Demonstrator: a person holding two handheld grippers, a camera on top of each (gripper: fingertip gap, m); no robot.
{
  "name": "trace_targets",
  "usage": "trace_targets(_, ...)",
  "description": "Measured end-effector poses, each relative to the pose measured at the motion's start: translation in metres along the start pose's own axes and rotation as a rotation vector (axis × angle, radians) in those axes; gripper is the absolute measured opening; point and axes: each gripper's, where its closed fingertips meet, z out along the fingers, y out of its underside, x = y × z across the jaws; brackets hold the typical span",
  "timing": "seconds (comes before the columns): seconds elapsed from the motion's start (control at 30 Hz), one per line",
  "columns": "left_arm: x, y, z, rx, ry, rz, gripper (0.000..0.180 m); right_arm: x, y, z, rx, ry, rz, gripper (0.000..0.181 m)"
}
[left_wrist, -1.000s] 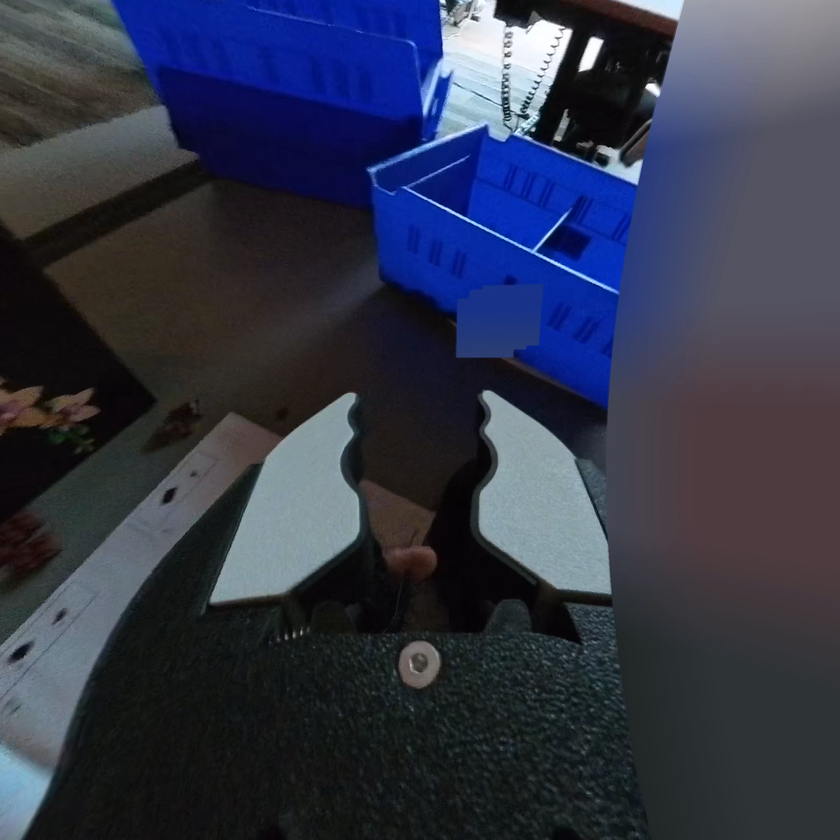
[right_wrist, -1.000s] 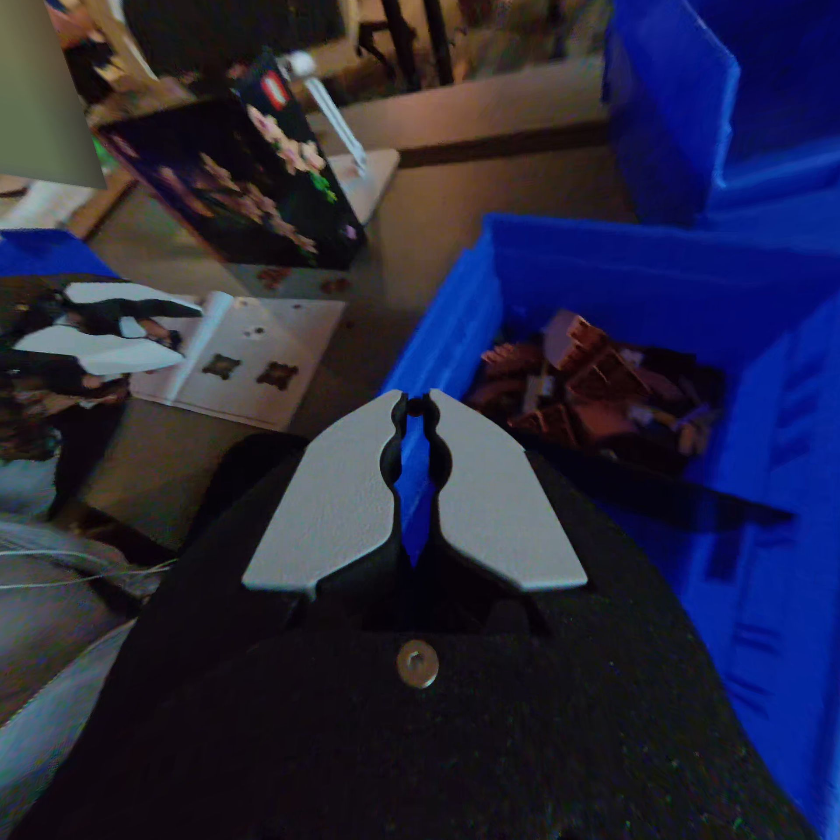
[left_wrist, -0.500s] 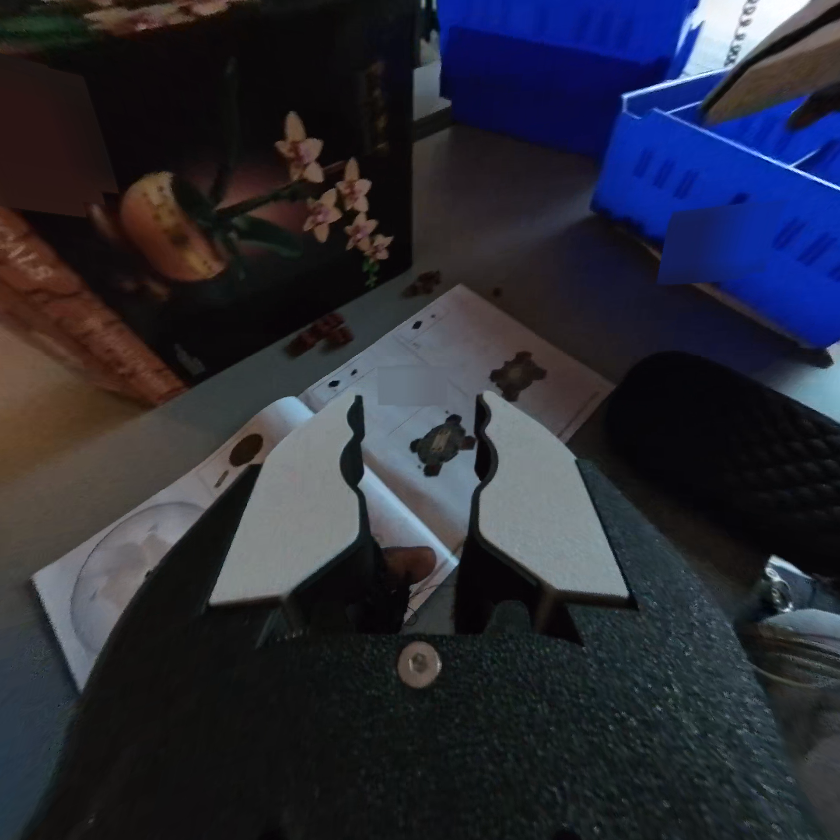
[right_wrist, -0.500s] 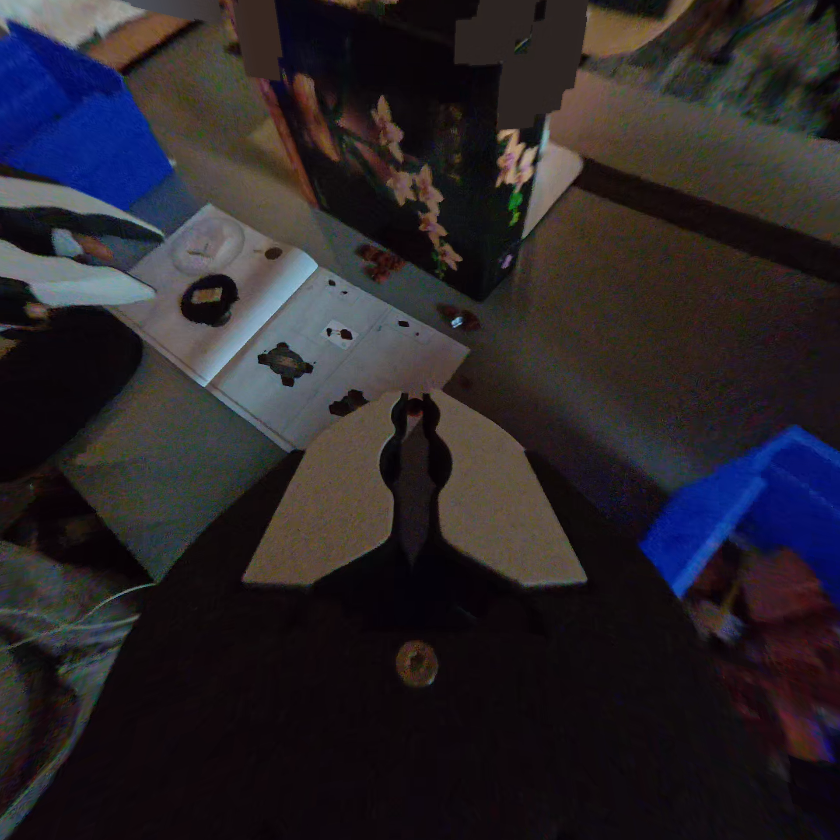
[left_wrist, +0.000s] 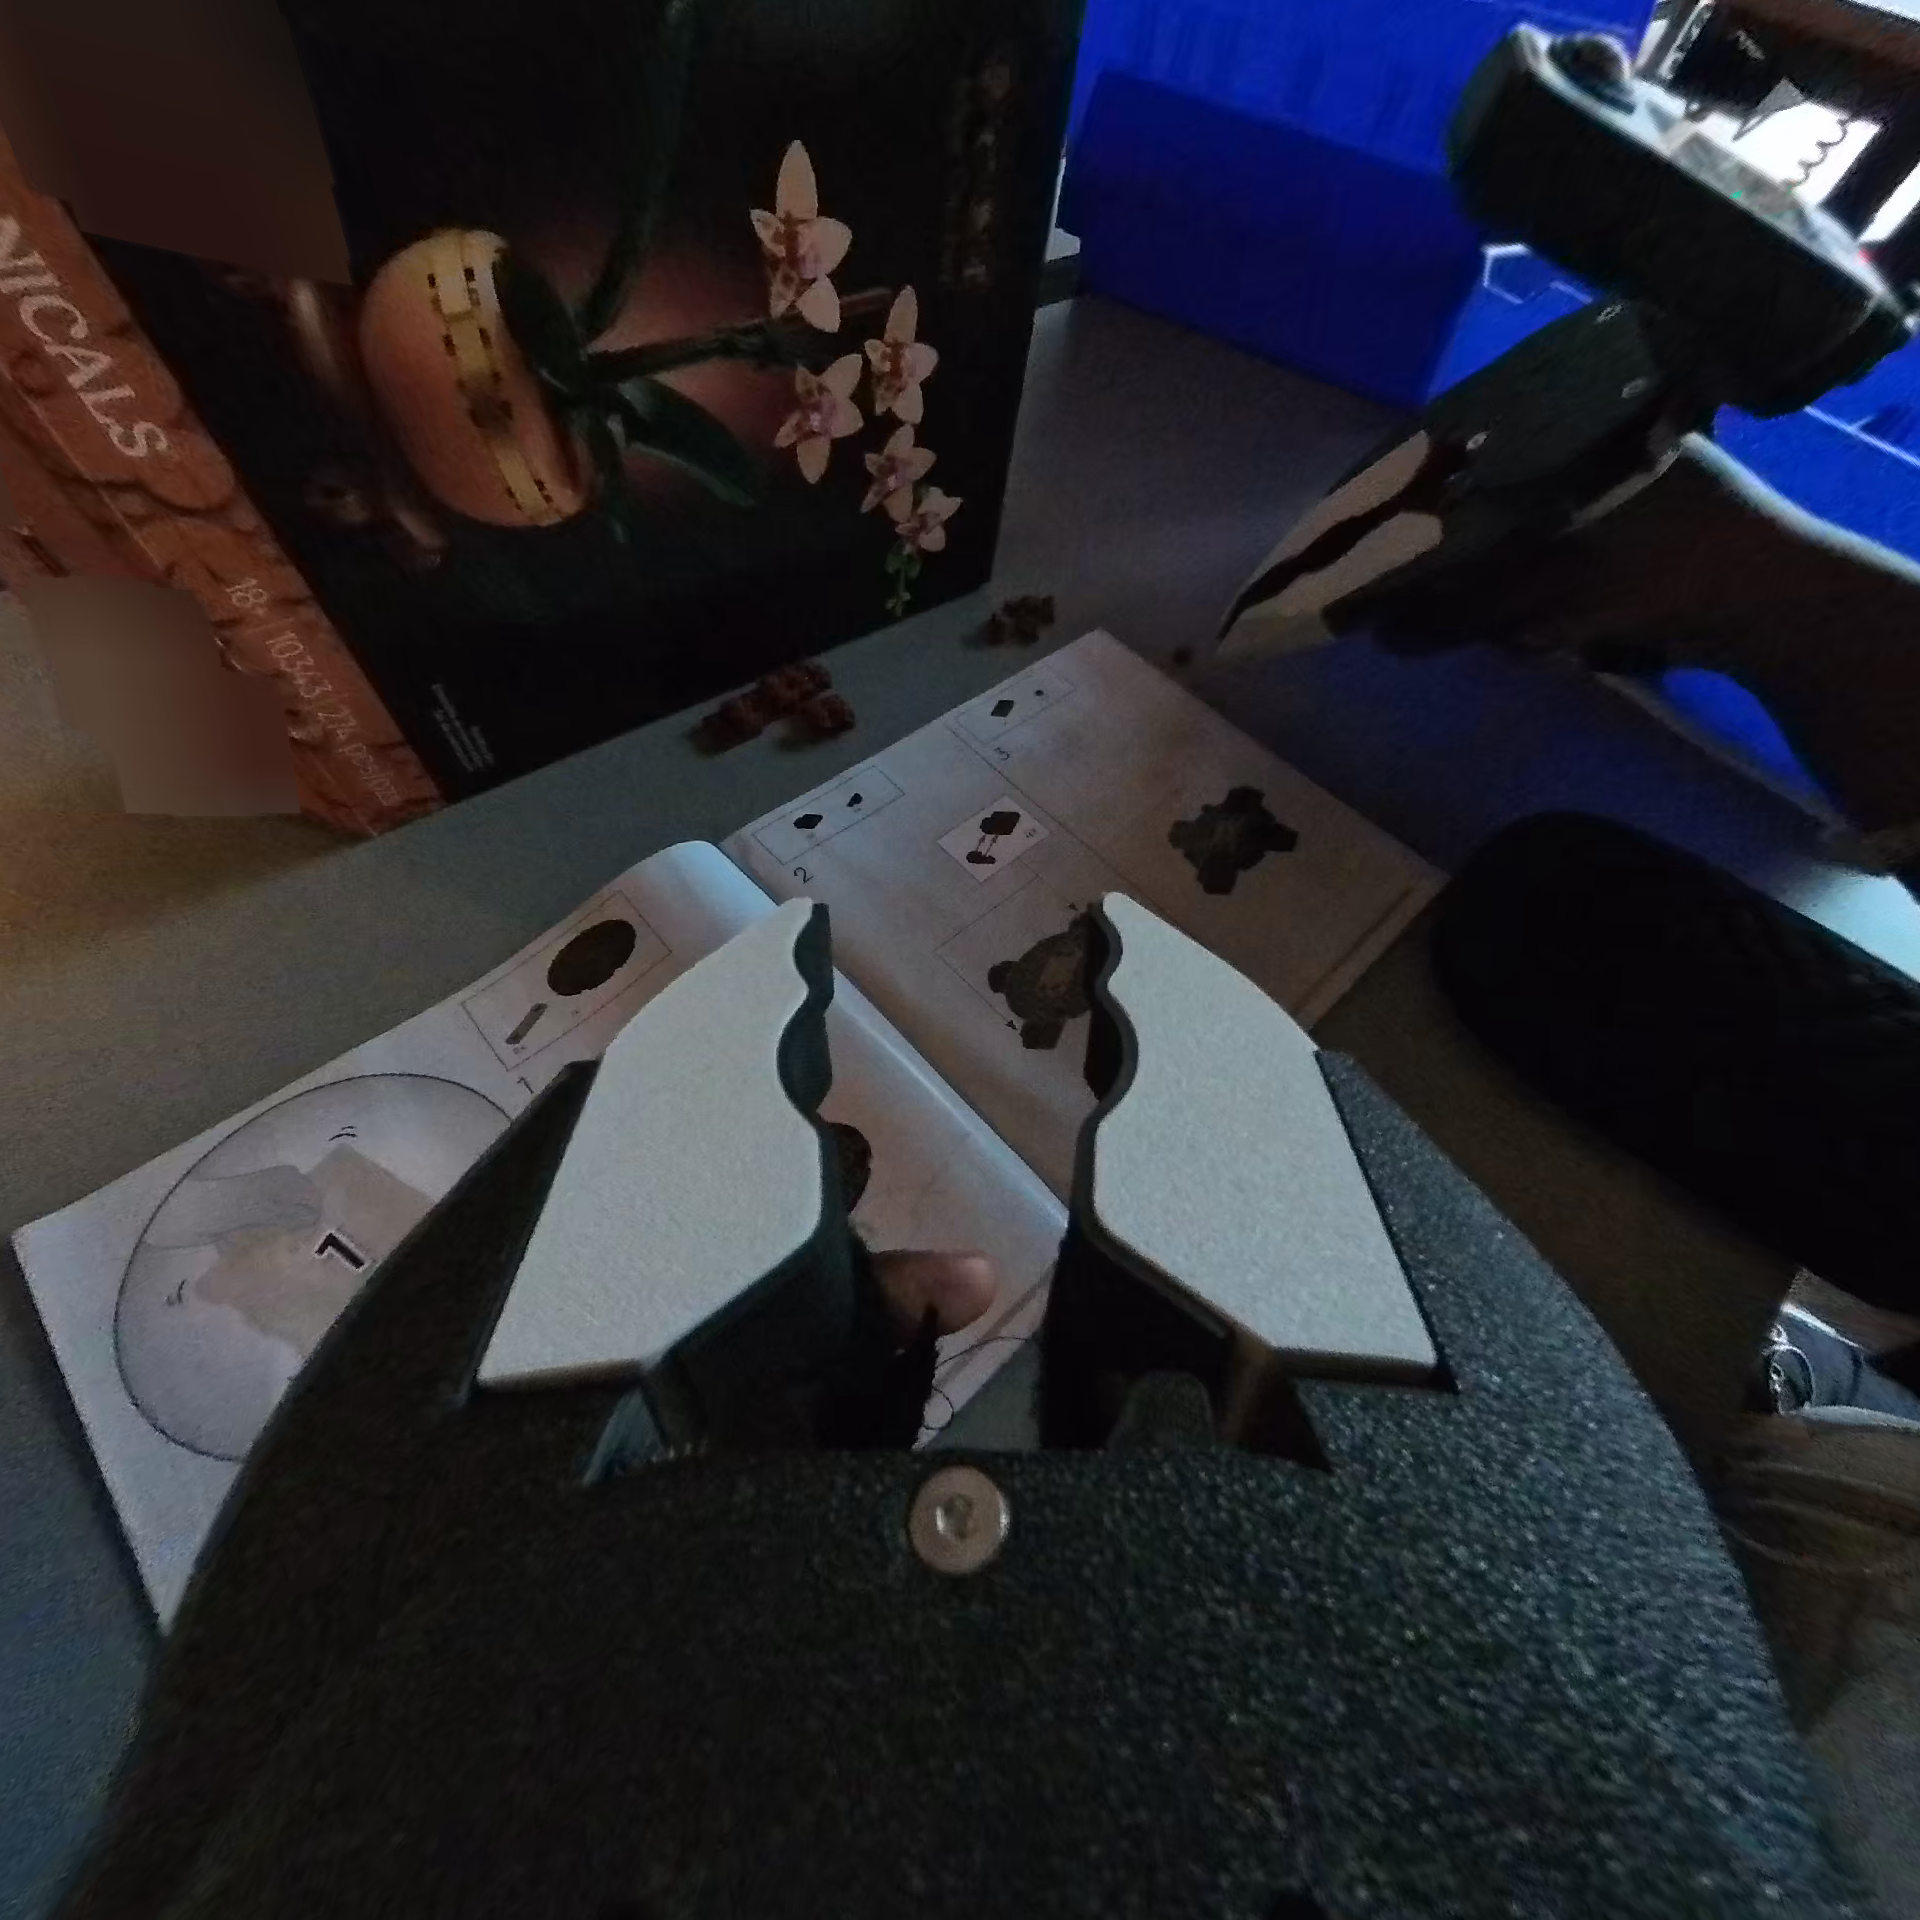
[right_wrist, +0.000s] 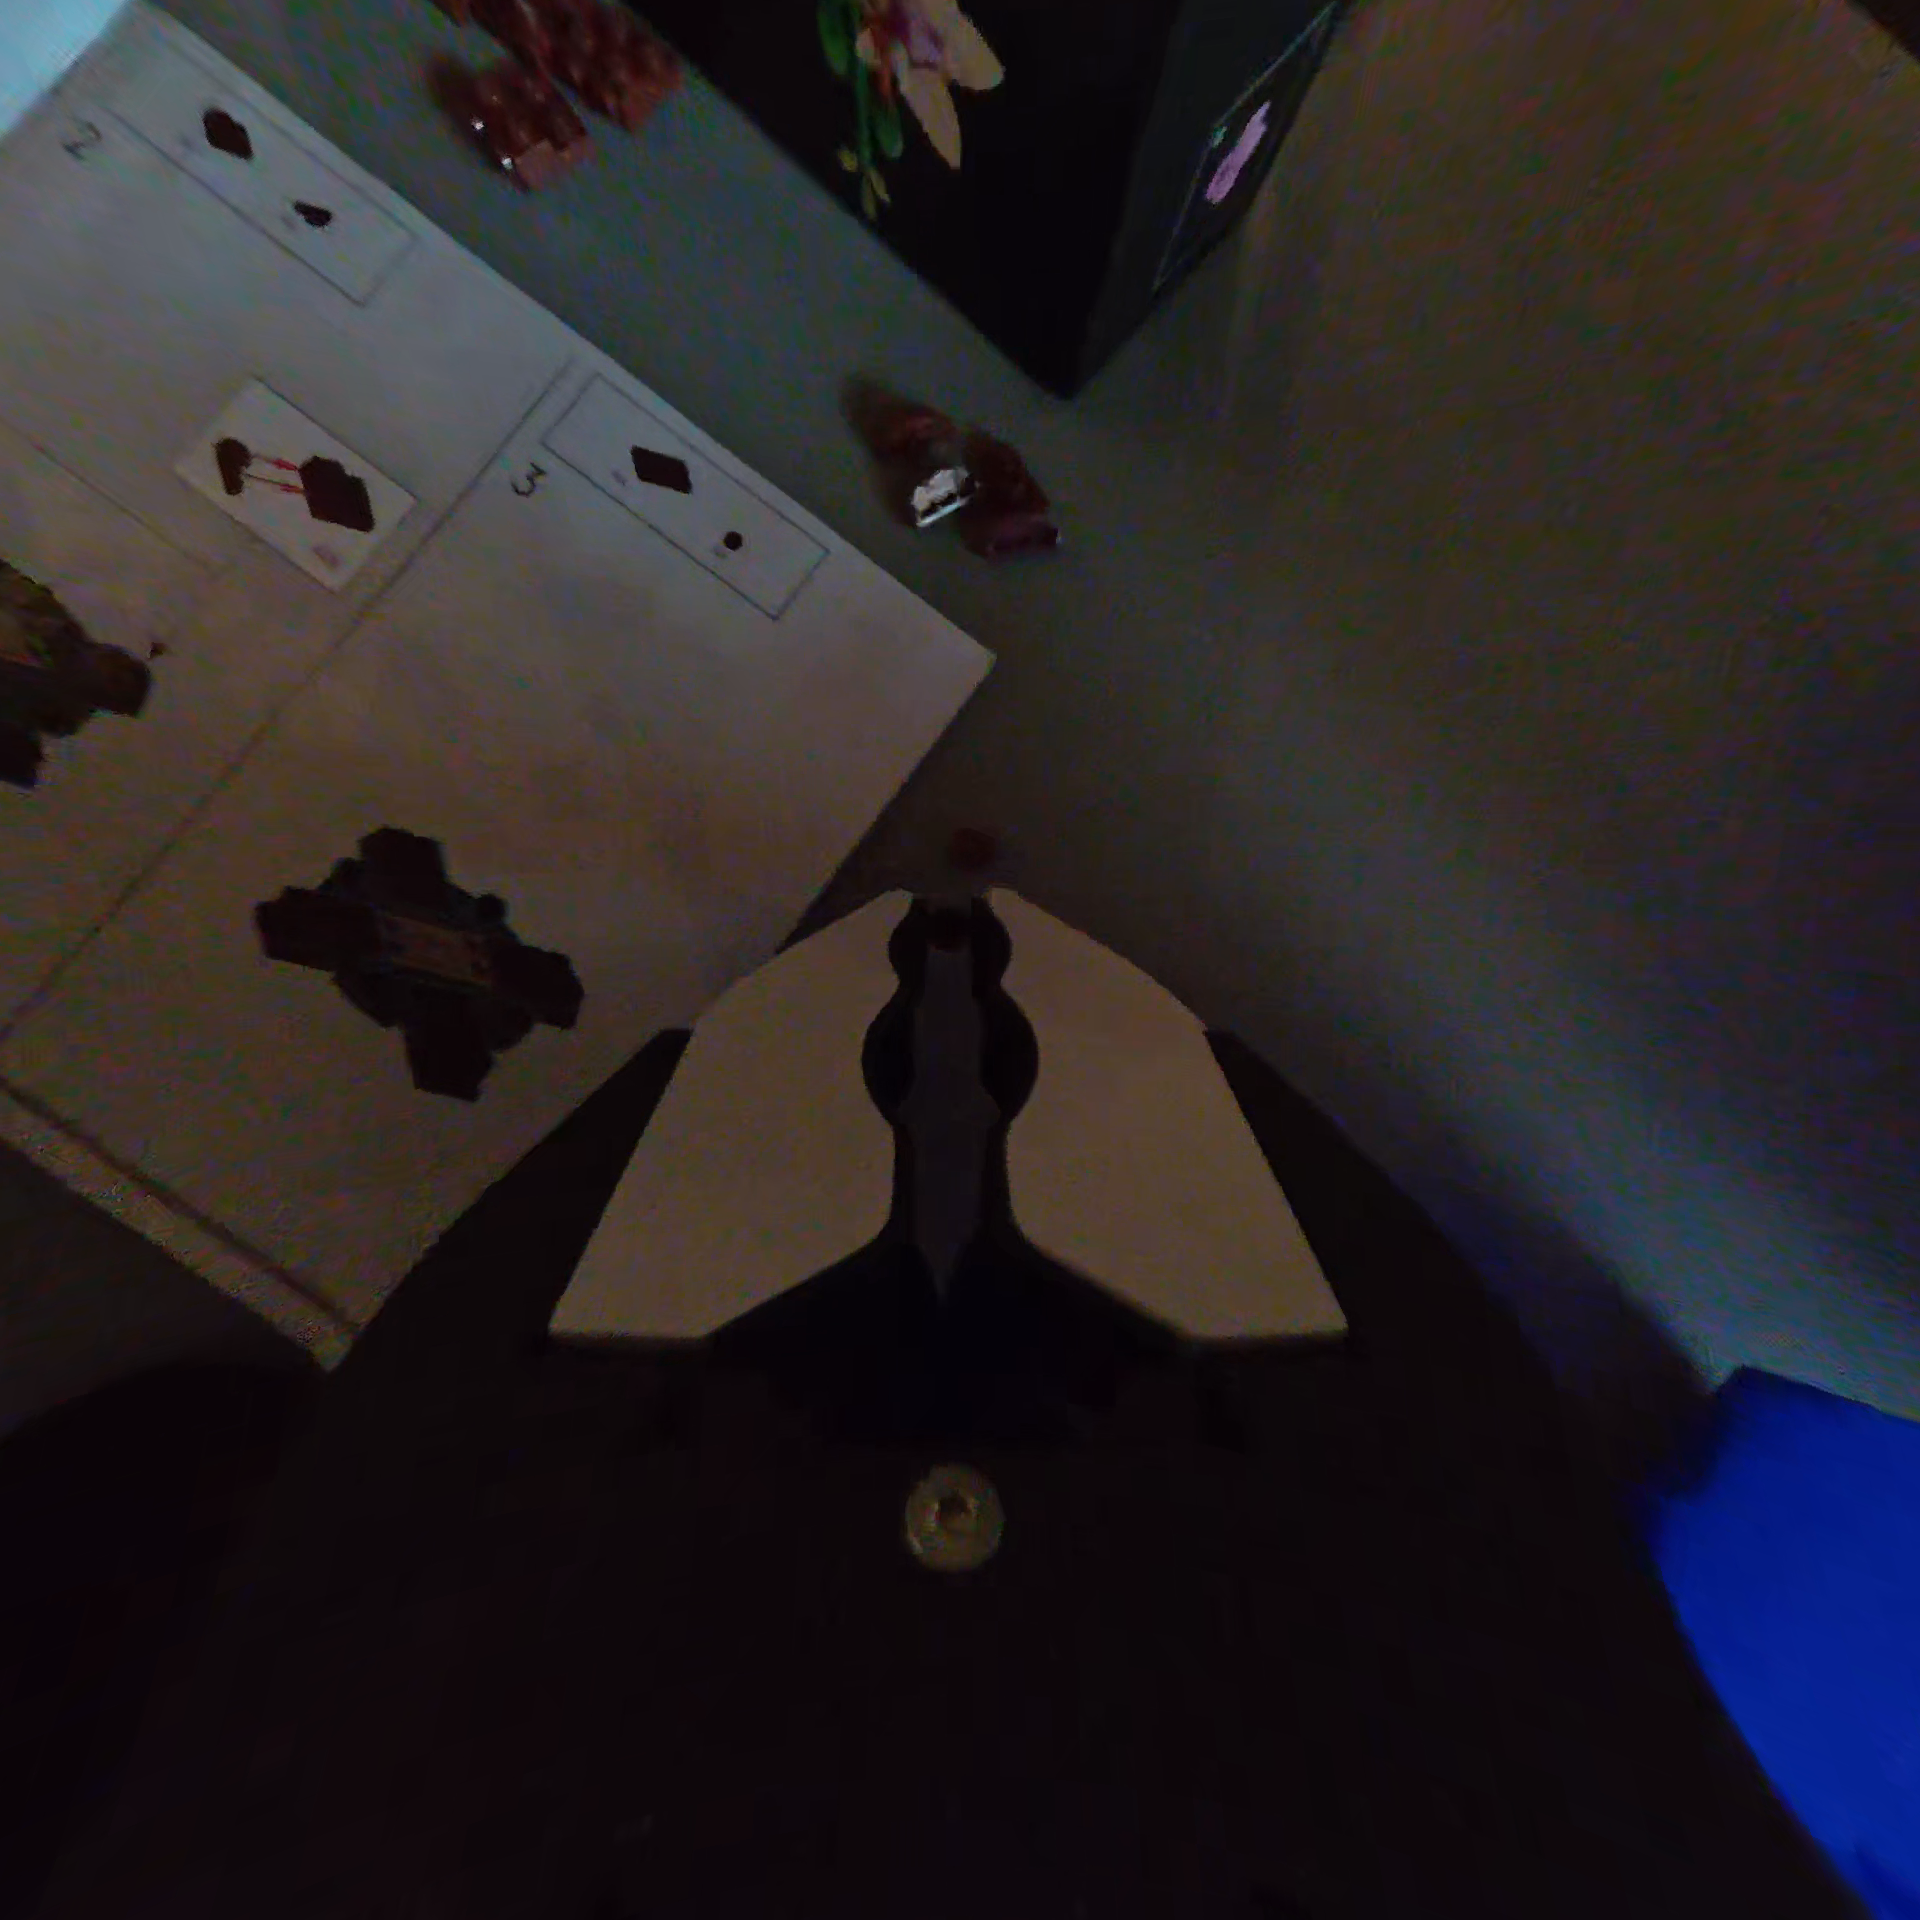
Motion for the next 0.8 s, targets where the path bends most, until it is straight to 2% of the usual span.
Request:
trace_targets(0.37,-0.002,0.003,0.012,-0.018,0.021,-0.010,0.045,-0.003,0.002,0.004,0.001,0.008,-0.098,0.036)
trace_targets(0.47,0.009,-0.004,0.020,-0.023,0.082,0.003,0.045,-0.006,0.001,0.003,0.029,0.010,-0.134,0.038)
trace_targets(0.63,0.026,-0.019,0.036,-0.046,0.107,0.142,0.045,-0.006,0.001,-0.003,0.066,-0.006,-0.082,0.043)
trace_targets(0.8,0.042,-0.023,0.045,-0.043,0.137,0.150,0.045,-0.008,-0.004,-0.029,0.132,0.005,-0.011,0.042)
